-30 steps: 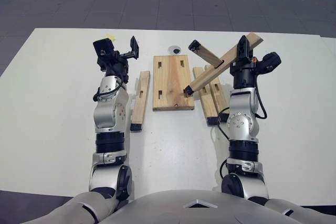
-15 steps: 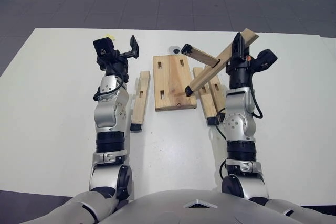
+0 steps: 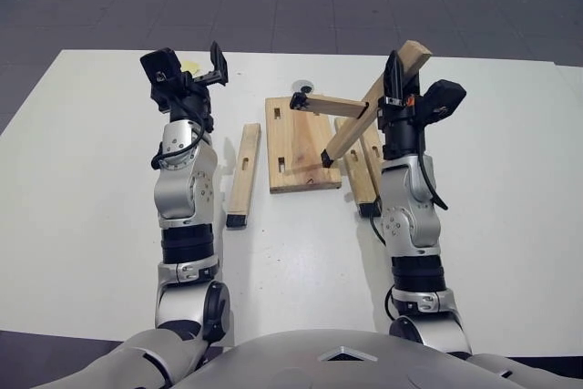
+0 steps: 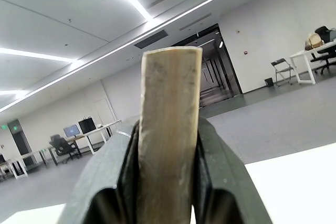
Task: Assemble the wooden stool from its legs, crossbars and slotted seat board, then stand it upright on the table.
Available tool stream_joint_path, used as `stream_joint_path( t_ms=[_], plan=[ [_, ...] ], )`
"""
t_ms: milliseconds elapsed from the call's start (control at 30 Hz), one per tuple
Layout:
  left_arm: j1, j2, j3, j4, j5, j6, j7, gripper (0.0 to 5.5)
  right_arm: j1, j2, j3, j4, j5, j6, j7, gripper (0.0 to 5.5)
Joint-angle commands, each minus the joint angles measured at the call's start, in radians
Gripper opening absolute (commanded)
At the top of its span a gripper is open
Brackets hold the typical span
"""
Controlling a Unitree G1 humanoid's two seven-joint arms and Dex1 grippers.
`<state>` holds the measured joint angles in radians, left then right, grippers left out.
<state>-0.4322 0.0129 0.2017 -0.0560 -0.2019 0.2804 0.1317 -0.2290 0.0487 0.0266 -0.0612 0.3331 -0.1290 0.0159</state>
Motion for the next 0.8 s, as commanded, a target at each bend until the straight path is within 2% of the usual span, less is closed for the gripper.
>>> stream_joint_path(
  t_ms=[33,233,600,800],
  plan=[
    [-0.028,0.006,0.014,-0.017,-0.011,0.031,0.014,5.4,0.181,-0.081,0.023,0.033,-0.088,0.196,-0.006,1.03],
    [-0.018,0.007,0.026,-0.041,-0.006,0.045,0.034,5.4,0.281,-0.164,0.039,-0.081,-0.067,0.309,0.053,1.03],
    [0.005,-0.011,0.02,-0.085,0.004,0.061,0.059,5.4,0.372,-0.285,0.1,-0.038,-0.087,0.454,0.143,1.03],
    [-0.019,-0.007,0.02,-0.069,0.004,0.058,0.064,5.4,0.292,-0.249,0.07,-0.113,-0.026,0.376,0.14,1.03]
  ],
)
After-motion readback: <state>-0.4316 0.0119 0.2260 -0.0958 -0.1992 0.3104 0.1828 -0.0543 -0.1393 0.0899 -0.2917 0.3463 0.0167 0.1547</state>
